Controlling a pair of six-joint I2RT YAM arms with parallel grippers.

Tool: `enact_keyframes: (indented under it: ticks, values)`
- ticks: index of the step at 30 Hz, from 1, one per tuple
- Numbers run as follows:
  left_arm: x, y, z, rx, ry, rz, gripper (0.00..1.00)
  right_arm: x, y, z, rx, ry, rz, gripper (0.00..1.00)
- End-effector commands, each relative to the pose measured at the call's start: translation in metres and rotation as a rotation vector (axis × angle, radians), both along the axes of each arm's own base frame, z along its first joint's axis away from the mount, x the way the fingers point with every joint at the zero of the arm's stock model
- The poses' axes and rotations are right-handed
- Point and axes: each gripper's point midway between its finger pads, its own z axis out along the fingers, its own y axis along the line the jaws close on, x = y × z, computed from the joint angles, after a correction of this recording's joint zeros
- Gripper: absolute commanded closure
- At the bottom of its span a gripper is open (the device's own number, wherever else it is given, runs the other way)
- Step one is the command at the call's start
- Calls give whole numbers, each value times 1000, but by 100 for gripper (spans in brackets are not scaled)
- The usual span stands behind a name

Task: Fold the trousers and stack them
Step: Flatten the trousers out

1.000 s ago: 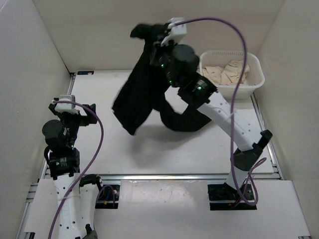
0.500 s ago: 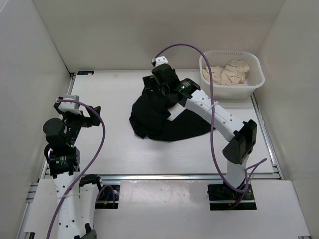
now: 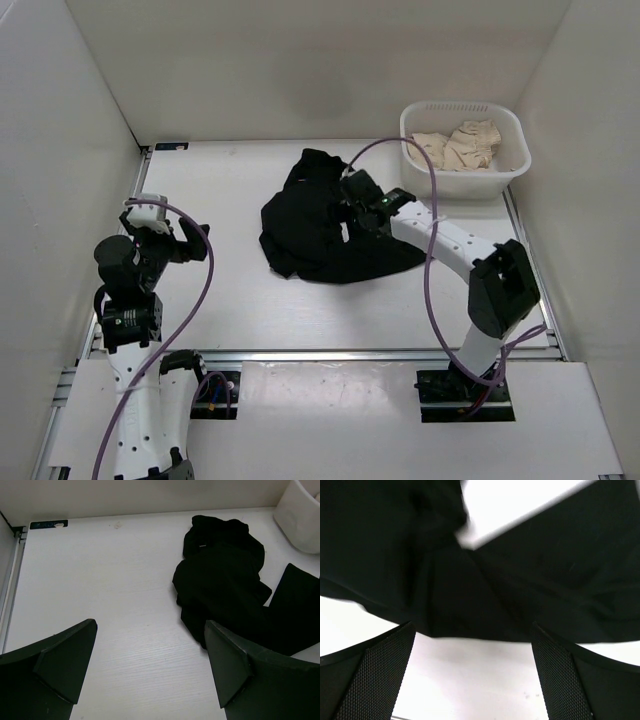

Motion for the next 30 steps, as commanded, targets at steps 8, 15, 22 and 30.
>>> enact_keyframes:
  ticks: [8, 15, 22, 30]
  values:
    - [-5, -9, -21, -11, 60, -33, 0, -39, 18, -107, -85, 266, 95, 31]
    - [-6, 5, -20, 5, 53, 52, 0, -80, 113, -85, -57, 286, 434, 100]
    - [-8, 38, 16, 40, -22, 244, 0, -105, 261, 77, 345, 12, 784, 86]
    - [-8, 27, 8, 32, 14, 184, 0, -35, 192, 78, 323, -24, 388, 1]
